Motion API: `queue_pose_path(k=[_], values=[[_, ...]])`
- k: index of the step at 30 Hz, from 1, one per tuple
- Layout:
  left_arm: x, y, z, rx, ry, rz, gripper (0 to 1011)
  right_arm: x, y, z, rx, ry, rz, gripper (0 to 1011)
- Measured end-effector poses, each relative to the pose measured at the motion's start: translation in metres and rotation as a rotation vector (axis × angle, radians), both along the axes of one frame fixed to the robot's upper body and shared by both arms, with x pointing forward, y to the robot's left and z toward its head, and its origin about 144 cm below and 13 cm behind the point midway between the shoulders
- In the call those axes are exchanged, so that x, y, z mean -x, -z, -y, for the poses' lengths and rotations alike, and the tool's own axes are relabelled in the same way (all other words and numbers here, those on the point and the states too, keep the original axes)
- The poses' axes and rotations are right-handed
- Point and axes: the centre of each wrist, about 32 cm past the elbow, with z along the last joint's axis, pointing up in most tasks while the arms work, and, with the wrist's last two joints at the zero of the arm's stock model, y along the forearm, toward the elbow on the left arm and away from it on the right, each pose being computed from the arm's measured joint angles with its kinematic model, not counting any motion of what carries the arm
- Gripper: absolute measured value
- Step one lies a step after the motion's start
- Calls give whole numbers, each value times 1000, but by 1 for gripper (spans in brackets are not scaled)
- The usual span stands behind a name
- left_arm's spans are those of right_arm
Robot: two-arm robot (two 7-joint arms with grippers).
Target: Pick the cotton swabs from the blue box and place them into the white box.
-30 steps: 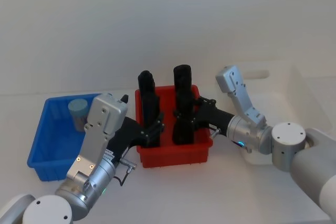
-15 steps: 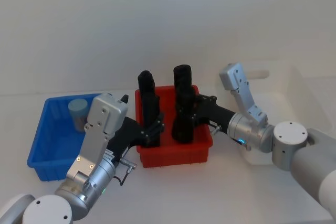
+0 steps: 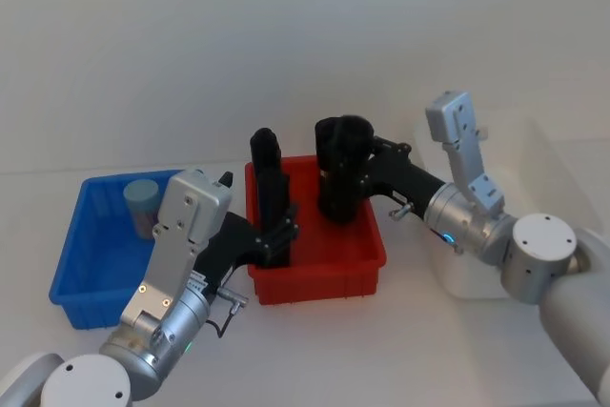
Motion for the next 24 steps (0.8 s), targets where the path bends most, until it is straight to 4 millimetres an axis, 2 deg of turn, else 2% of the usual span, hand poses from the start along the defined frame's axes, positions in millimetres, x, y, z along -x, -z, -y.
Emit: queue_pose_path(k=[12,24], values=[[0,0,0,0,0,0,1004,34,-27,8,-60,101,65,358],[0,0,0,0,0,0,1004,64,-46,17,-84,245,77,358]])
